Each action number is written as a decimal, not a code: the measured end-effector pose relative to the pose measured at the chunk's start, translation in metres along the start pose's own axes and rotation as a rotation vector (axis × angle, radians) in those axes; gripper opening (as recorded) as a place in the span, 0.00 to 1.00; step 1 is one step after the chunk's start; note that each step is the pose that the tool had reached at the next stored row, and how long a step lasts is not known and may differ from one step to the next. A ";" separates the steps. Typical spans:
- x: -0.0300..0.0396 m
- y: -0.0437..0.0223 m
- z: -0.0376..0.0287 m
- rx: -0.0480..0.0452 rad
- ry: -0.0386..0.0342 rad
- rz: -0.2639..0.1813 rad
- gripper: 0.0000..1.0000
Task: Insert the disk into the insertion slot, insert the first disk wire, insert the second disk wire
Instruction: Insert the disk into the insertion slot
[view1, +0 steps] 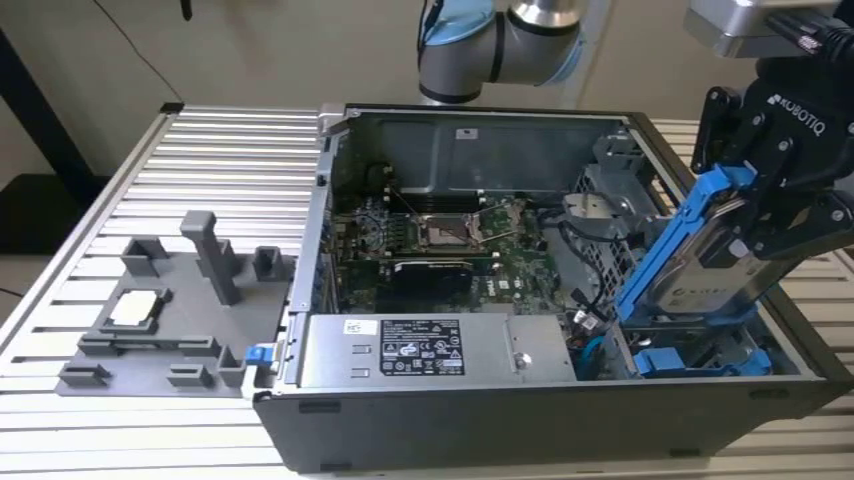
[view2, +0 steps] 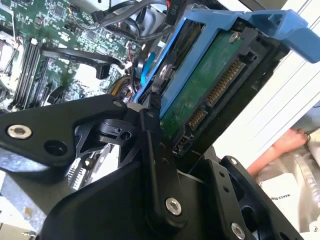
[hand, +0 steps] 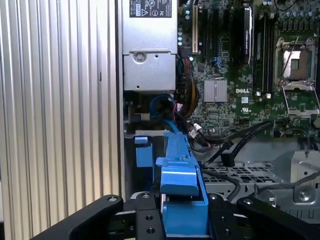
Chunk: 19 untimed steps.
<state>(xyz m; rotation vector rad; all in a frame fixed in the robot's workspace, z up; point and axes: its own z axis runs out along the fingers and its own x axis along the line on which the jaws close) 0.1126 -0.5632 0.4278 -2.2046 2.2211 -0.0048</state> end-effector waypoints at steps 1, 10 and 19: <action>0.0000 -0.0004 0.0005 -0.0001 0.0000 -0.004 0.33; 0.0031 -0.0023 0.0052 -0.0001 -0.0007 -0.016 0.33; 0.0097 -0.0058 0.0111 -0.0001 -0.0009 -0.016 0.33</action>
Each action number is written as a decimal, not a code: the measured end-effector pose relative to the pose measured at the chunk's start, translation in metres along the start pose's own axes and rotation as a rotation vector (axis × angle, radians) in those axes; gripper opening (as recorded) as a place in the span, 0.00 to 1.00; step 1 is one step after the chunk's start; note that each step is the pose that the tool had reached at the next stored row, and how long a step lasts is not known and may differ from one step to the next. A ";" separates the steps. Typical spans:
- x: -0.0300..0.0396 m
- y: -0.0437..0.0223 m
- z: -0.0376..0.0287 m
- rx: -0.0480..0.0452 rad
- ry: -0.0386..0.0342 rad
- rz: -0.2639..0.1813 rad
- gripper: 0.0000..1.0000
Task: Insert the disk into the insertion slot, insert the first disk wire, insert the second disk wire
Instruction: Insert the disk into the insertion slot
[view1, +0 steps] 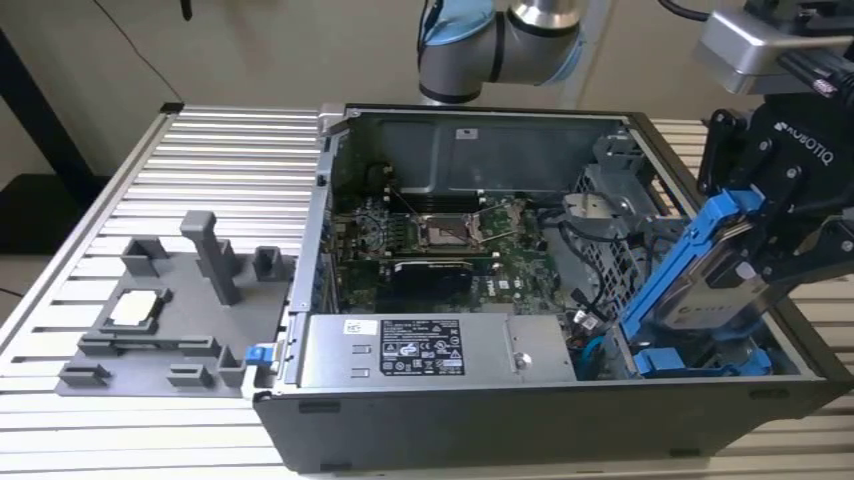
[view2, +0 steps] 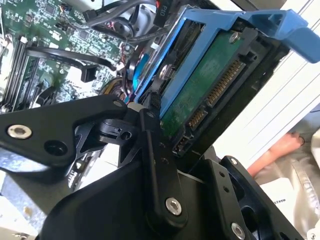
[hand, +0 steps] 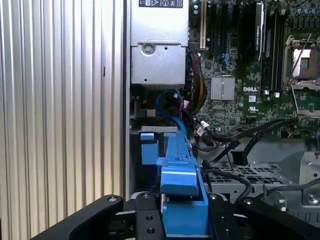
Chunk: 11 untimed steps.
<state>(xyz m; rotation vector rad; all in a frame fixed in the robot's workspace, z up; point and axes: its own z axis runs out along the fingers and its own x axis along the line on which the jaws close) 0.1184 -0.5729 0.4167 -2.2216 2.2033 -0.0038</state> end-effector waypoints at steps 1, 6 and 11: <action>0.0005 -0.0003 0.0009 0.0000 -0.0003 0.000 0.33; 0.0016 -0.0012 0.0045 0.0000 -0.0013 0.000 0.33; 0.0017 -0.0016 0.0135 -0.0002 -0.0024 0.000 0.33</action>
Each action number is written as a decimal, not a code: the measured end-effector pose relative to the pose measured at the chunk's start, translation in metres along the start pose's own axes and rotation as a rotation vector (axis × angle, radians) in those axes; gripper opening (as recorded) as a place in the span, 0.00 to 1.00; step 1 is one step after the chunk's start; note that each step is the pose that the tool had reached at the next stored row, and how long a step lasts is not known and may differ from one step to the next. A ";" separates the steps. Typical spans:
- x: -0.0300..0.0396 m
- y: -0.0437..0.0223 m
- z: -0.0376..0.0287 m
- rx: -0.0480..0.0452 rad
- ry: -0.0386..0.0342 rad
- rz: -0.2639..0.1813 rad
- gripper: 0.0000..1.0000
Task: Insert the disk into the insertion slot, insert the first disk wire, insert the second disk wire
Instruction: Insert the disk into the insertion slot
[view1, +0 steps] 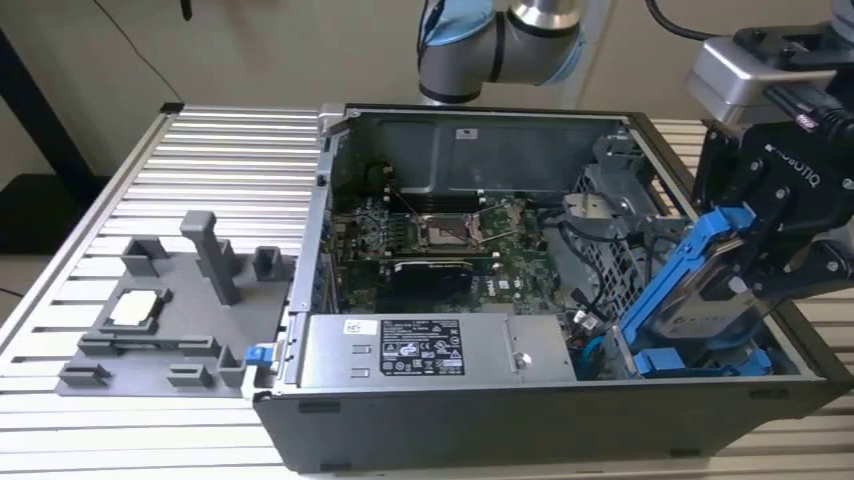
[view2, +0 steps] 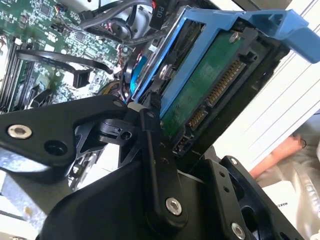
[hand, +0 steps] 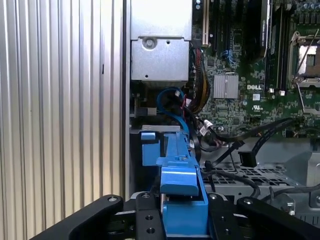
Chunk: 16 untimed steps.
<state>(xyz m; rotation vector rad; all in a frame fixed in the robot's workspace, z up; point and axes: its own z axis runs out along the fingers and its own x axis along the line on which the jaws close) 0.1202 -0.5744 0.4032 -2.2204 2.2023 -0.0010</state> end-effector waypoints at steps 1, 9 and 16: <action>0.0000 -0.0001 0.0018 -0.0001 0.0001 0.000 0.33; 0.0002 -0.0006 0.0164 -0.0001 0.0001 0.000 0.33; 0.0003 -0.0008 0.0279 -0.0001 0.0000 0.000 0.33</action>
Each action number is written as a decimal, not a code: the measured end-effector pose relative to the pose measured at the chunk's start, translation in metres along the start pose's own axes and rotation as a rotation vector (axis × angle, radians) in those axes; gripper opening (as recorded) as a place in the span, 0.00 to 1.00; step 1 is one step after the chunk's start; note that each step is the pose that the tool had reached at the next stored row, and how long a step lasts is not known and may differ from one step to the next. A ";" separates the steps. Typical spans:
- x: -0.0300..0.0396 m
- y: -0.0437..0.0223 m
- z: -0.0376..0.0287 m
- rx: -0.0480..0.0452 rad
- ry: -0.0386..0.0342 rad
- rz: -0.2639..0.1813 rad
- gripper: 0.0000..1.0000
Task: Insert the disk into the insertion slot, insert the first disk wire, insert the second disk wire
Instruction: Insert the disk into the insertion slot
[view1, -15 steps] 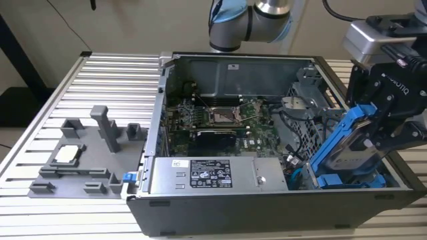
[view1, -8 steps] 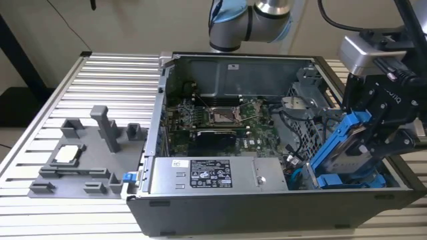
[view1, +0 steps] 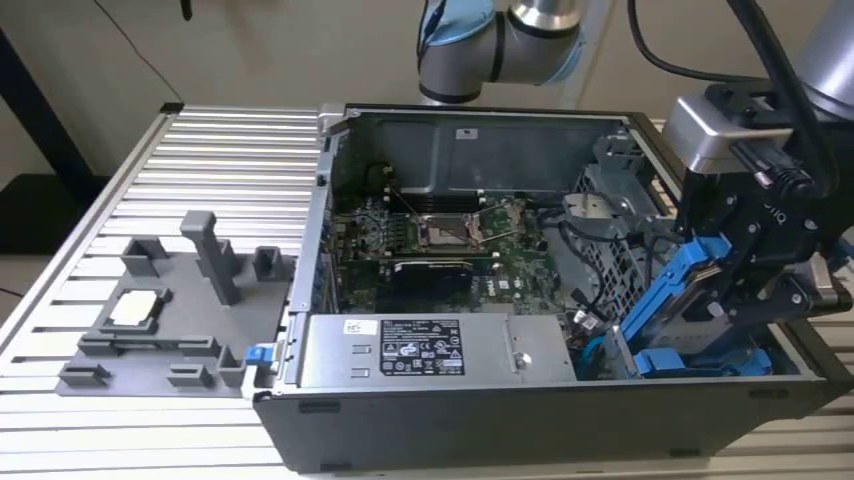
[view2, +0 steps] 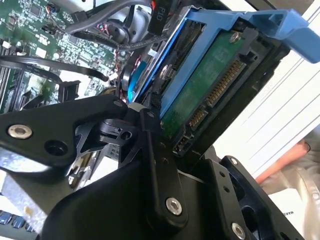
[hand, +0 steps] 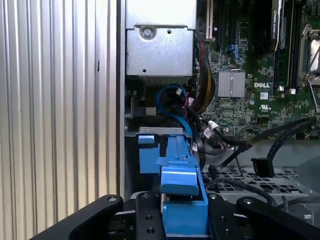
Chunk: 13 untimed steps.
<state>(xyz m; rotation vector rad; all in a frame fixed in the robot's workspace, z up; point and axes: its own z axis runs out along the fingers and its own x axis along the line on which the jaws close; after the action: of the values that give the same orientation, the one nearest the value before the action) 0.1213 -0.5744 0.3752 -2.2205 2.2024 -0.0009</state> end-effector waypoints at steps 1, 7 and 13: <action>0.0000 0.0000 0.0015 0.0000 0.0000 0.000 0.33; 0.0000 0.0000 0.0024 0.0000 0.0001 0.000 0.33; 0.0000 0.0000 0.0026 0.0000 0.0001 0.000 0.41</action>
<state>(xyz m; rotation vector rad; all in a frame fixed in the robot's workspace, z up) 0.1213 -0.5744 0.3727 -2.2206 2.2024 -0.0010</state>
